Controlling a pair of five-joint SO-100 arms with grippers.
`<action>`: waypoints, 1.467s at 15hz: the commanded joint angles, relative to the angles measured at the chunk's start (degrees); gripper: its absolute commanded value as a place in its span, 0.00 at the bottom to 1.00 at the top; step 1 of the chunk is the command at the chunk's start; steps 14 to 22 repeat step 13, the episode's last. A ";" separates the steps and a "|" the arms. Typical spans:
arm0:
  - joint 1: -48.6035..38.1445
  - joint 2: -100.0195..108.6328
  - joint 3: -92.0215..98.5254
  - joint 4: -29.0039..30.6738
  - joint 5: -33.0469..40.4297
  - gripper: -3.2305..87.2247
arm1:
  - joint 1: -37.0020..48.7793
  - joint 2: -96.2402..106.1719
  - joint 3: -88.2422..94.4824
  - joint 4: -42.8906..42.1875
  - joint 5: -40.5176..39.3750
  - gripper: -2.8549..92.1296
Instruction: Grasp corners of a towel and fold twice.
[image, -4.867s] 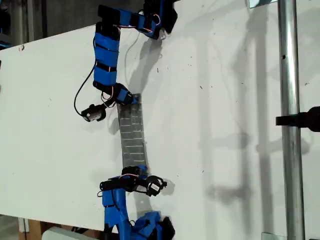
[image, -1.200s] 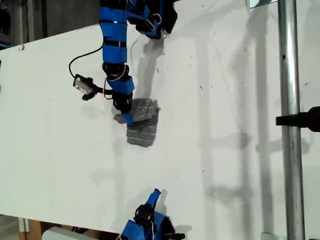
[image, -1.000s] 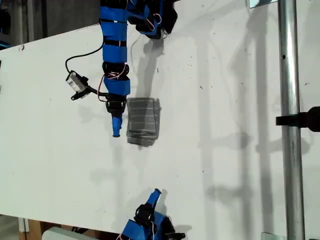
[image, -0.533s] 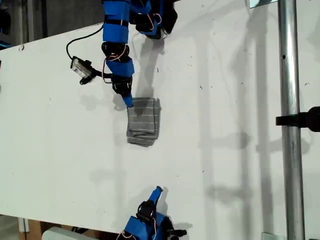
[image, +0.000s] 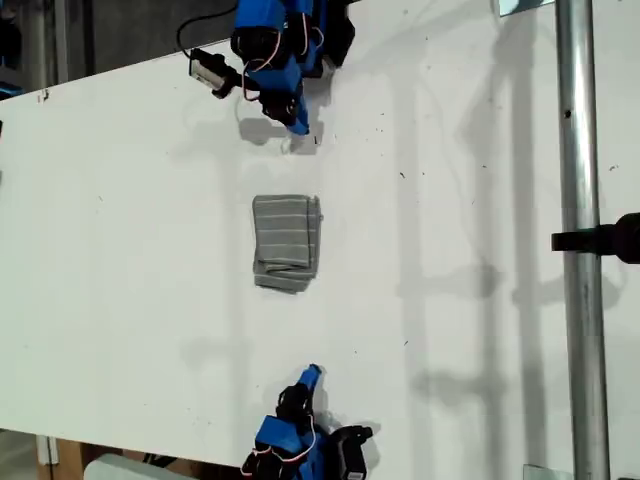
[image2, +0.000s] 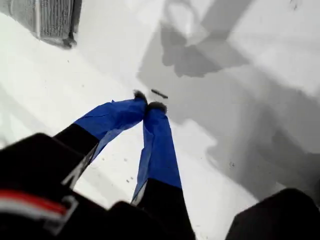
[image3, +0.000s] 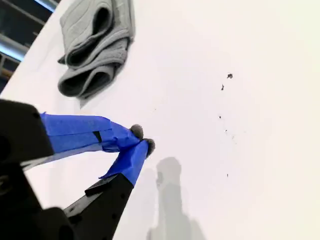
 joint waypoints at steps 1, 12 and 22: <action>-0.70 0.09 0.35 0.62 7.47 0.01 | -3.08 16.87 -0.18 9.76 2.64 0.19; -0.53 0.09 0.26 0.53 26.63 0.01 | -5.36 16.35 -0.44 10.99 -7.47 0.18; -0.53 0.09 0.26 0.53 26.63 0.01 | -5.36 16.35 -0.44 10.99 -7.47 0.18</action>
